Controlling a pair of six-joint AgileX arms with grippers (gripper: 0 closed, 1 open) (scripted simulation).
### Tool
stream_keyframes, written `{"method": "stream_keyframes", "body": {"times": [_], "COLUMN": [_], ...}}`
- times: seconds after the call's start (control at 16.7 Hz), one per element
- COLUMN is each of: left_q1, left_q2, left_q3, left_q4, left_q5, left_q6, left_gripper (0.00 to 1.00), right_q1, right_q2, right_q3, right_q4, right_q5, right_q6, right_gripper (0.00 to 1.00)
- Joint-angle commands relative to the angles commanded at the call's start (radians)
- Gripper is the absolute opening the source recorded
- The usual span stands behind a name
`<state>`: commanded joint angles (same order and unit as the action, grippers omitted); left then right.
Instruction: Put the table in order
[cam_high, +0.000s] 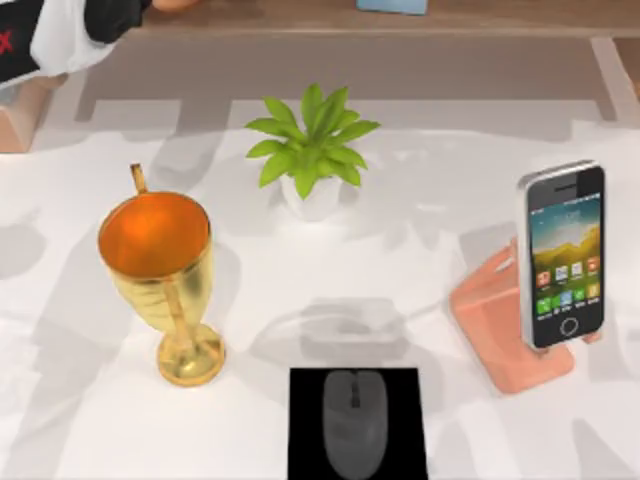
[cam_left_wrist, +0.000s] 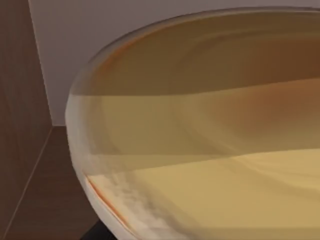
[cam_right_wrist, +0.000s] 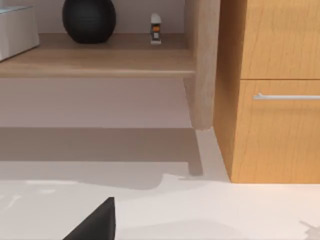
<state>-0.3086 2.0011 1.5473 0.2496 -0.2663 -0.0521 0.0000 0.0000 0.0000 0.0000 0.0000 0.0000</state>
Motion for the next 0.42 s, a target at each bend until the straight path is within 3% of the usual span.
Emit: {"method": "stream_keyframes", "body": {"times": [0.12, 0.42], "left_q1": [0.0, 0.0], "left_q2": [0.0, 0.0], "left_q3": [0.0, 0.0], "left_q4": [0.0, 0.0], "left_q5": [0.0, 0.0], "left_q6": [0.0, 0.0], "left_gripper": [1.0, 1.0], "right_q1": [0.0, 0.0], "right_q2": [0.0, 0.0], "right_q3": [0.0, 0.0], "right_q4": [0.0, 0.0], "right_q5": [0.0, 0.0], "right_q6": [0.0, 0.0], "right_gripper": [1.0, 1.0]}}
